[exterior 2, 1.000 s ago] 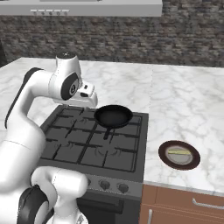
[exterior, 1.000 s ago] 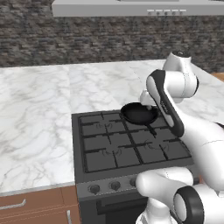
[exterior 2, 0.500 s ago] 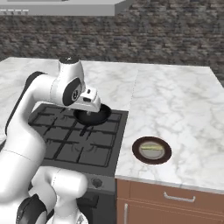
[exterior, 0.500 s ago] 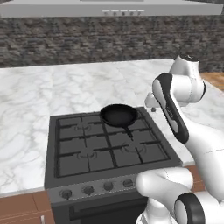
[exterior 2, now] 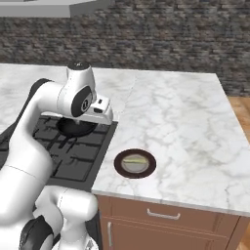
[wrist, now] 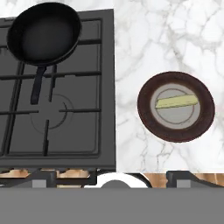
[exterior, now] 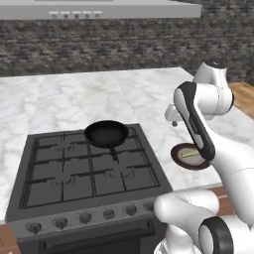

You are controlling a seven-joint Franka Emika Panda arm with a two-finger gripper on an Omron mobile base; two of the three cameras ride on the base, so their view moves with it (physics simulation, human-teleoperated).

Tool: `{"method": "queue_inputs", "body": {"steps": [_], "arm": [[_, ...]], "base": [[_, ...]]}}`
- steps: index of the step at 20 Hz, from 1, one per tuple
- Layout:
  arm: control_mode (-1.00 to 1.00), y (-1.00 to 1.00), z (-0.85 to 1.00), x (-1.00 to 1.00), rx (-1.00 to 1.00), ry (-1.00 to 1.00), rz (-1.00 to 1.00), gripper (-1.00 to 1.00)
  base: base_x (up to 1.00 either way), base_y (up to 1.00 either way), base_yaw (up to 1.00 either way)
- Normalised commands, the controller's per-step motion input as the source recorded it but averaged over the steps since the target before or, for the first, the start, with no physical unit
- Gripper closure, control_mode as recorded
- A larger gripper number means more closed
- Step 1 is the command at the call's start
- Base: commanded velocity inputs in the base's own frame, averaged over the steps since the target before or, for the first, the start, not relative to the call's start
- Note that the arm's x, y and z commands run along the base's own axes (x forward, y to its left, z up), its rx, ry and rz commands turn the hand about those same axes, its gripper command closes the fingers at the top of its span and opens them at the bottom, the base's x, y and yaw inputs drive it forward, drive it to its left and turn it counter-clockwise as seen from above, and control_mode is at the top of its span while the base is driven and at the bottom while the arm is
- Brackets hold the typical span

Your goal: Pick up the butter stick and place it in the pan. Then turn on the burner for the pan.

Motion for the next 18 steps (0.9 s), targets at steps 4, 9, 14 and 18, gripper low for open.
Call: {"method": "queue_inputs", "body": {"steps": [4,9,14,18], "arm": [[1.00,0.00,0.00,0.00,0.00,0.00,0.00,-1.00],[1.00,0.00,0.00,0.00,0.00,0.00,0.00,-1.00],[1.00,0.00,0.00,0.00,0.00,0.00,0.00,-1.00],[1.00,0.00,0.00,0.00,0.00,0.00,0.00,-1.00]], "base": [[0.17,-0.54,0.00],[0.37,-0.37,0.00],[0.54,-0.16,0.00],[0.55,-0.02,0.01]]}}
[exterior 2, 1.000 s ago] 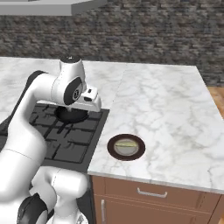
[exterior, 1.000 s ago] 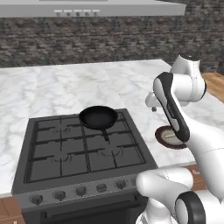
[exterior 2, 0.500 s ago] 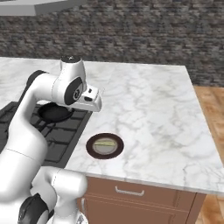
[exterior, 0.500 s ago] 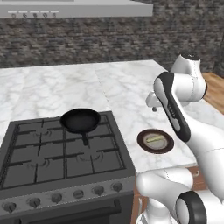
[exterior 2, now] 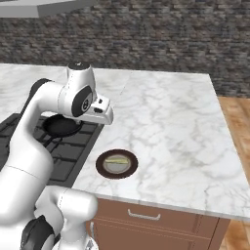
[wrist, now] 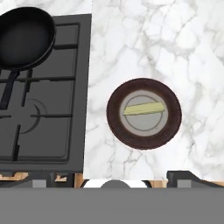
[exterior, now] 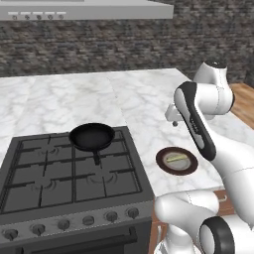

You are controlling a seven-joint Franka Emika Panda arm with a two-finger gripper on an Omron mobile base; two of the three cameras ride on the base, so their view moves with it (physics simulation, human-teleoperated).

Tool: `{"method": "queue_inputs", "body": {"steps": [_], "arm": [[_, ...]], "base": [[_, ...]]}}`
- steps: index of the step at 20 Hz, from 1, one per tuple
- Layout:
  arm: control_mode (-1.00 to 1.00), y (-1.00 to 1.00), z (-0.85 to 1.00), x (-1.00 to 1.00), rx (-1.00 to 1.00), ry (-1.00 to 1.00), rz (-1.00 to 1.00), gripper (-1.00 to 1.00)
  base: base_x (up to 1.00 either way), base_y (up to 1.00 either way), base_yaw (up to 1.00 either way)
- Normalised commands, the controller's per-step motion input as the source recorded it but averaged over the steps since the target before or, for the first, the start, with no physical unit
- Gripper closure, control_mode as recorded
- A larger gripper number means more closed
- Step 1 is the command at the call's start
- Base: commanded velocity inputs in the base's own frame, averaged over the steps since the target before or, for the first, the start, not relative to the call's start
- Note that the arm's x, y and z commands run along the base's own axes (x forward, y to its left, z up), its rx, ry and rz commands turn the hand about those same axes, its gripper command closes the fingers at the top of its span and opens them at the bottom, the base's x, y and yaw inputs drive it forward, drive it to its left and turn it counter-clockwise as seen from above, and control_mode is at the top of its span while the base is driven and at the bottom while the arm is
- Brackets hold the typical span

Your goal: Pick up the butter stick and place it in the pan. Then turn on the burner for the pan.

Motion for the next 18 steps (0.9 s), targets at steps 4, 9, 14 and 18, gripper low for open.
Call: {"method": "queue_inputs", "body": {"steps": [4,9,14,18], "arm": [[1.00,0.00,0.00,0.00,0.00,0.00,0.00,-1.00],[1.00,0.00,0.00,0.00,0.00,0.00,0.00,-1.00],[-1.00,-0.04,-0.28,0.24,0.00,0.06,0.00,-1.00],[-1.00,-0.32,-0.69,0.46,0.06,0.19,0.00,-1.00]], "base": [[0.25,-0.02,0.02],[0.00,0.00,0.00],[0.00,0.00,0.00],[0.00,0.00,0.00]]}}
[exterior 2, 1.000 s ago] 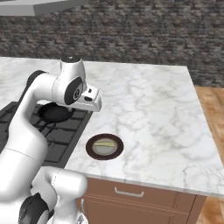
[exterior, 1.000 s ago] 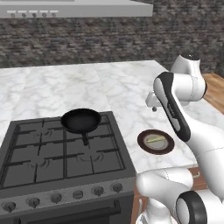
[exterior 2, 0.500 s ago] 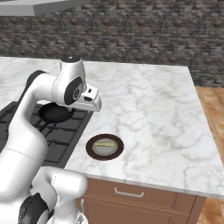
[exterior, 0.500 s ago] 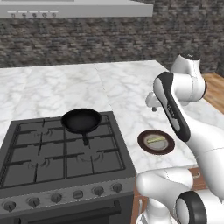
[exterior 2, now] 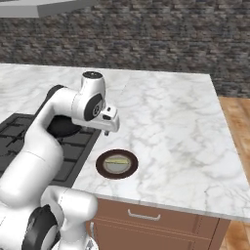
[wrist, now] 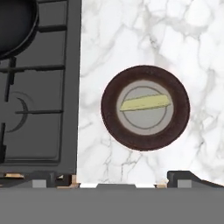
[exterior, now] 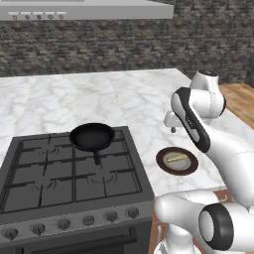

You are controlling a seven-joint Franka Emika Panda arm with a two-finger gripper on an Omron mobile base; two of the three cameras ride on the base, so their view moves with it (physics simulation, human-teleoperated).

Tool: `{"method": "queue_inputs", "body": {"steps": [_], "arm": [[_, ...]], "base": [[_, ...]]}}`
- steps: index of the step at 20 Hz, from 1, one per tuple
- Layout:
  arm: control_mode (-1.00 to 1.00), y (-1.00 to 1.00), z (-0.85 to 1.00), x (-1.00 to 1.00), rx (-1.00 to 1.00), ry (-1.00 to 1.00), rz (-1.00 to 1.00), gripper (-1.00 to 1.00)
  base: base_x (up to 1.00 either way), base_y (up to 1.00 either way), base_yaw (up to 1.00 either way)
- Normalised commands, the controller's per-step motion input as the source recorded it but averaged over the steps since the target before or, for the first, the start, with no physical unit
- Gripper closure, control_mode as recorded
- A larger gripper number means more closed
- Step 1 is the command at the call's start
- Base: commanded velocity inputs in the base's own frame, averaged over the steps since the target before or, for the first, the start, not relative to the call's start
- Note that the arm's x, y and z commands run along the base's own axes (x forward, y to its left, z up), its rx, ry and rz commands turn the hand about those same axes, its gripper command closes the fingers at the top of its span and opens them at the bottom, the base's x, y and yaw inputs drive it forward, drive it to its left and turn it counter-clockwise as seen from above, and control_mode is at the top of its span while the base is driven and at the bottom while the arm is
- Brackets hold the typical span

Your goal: Pick up the butter stick and place it in the pan. Then turn on the burner for the pan.

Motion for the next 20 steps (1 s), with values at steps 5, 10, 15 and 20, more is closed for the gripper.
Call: {"method": "queue_inputs", "body": {"steps": [5,10,15,20], "arm": [[-1.00,-0.36,-0.51,0.26,0.10,0.21,-0.05,-1.00],[-1.00,0.04,-0.40,0.41,0.03,0.11,-0.24,-1.00],[-1.00,0.13,-0.37,0.38,0.03,0.01,-0.30,-1.00],[-1.00,-0.01,-0.36,0.10,0.04,0.00,-0.25,-1.00]], "base": [[0.00,0.00,0.00],[0.00,0.00,0.00],[0.00,0.00,0.00],[0.00,0.00,0.00]]}}
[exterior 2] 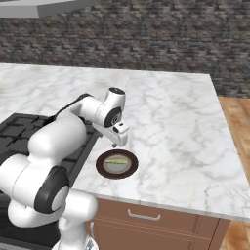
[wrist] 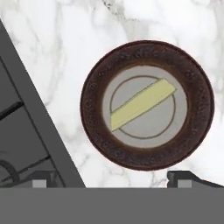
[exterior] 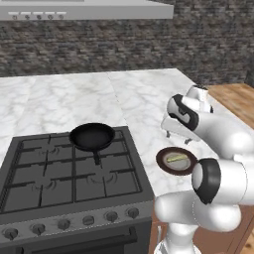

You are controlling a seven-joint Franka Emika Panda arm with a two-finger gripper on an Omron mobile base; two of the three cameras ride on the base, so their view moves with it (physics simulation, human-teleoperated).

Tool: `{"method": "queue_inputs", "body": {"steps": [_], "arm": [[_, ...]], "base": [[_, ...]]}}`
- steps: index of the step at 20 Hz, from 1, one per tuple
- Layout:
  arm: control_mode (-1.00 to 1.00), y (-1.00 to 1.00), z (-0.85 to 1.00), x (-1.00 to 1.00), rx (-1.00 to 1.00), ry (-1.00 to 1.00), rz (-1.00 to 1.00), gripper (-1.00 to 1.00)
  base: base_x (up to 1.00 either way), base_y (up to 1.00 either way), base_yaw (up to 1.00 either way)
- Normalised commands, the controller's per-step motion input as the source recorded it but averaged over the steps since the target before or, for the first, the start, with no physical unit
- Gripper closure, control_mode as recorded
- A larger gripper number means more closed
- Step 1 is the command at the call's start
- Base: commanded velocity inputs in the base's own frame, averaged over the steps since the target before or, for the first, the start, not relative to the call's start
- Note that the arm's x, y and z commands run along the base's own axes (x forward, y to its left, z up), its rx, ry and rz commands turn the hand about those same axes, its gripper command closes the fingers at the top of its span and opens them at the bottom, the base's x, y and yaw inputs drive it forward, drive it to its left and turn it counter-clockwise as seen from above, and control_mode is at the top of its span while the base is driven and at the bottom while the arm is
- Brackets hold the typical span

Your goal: Pick up the butter stick and place it in the pan. Then turn on the burner for the pan.

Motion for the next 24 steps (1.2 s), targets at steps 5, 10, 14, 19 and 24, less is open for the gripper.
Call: {"method": "queue_inputs", "body": {"steps": [5,10,14,19,24], "arm": [[-1.00,0.00,-0.40,0.16,-0.05,0.06,-0.21,-1.00],[-1.00,0.00,-0.22,0.20,-0.08,0.15,-0.20,-1.00],[-1.00,-0.06,-0.16,0.17,-0.01,0.16,-0.19,-1.00],[-1.00,-0.19,-0.23,0.16,0.00,0.13,-0.16,-1.00],[-1.00,-0.22,-0.35,0.15,0.00,0.05,-0.10,-1.00]], "base": [[0.00,0.00,0.00],[0.00,0.00,0.00],[0.00,0.00,0.00],[0.00,0.00,0.00],[0.00,0.00,0.00]]}}
